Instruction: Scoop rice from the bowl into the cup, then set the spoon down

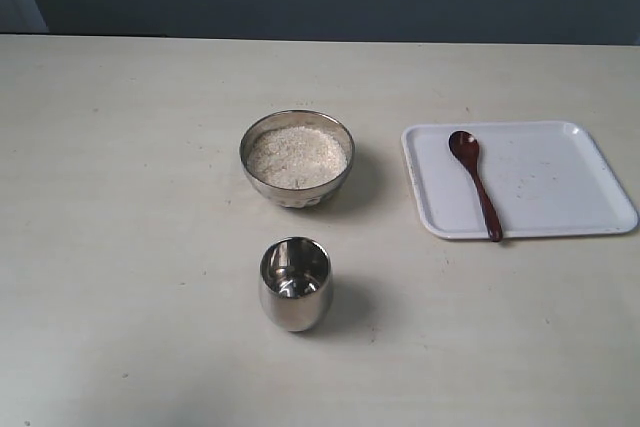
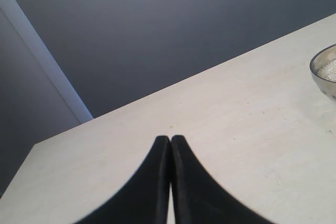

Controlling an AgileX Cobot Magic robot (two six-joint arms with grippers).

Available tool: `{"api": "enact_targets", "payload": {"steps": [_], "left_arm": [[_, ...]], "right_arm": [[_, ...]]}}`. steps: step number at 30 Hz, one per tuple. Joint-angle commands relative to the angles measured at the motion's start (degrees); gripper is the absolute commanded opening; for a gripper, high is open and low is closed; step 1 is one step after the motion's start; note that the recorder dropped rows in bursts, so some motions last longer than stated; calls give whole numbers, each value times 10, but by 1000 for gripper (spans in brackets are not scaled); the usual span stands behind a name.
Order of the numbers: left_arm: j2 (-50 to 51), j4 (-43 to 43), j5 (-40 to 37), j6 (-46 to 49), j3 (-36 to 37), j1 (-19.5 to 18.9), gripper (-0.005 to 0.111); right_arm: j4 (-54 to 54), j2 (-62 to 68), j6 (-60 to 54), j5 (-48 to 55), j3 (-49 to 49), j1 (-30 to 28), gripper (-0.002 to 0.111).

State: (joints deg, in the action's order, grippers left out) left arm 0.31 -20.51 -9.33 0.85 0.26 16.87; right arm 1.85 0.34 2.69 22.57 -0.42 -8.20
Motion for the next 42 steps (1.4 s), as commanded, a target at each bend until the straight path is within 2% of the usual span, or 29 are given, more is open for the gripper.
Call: {"api": "enact_targets", "payload": {"steps": [1,42], "left_arm": [[-3,1,3,-4,-3,4,0],[-3,1,3,-4,-3,4,0]], "right_arm": [[2,-3,-23,-15,4,-3,-1],[4,-3,-41,-18,4,-3,-1]]}}
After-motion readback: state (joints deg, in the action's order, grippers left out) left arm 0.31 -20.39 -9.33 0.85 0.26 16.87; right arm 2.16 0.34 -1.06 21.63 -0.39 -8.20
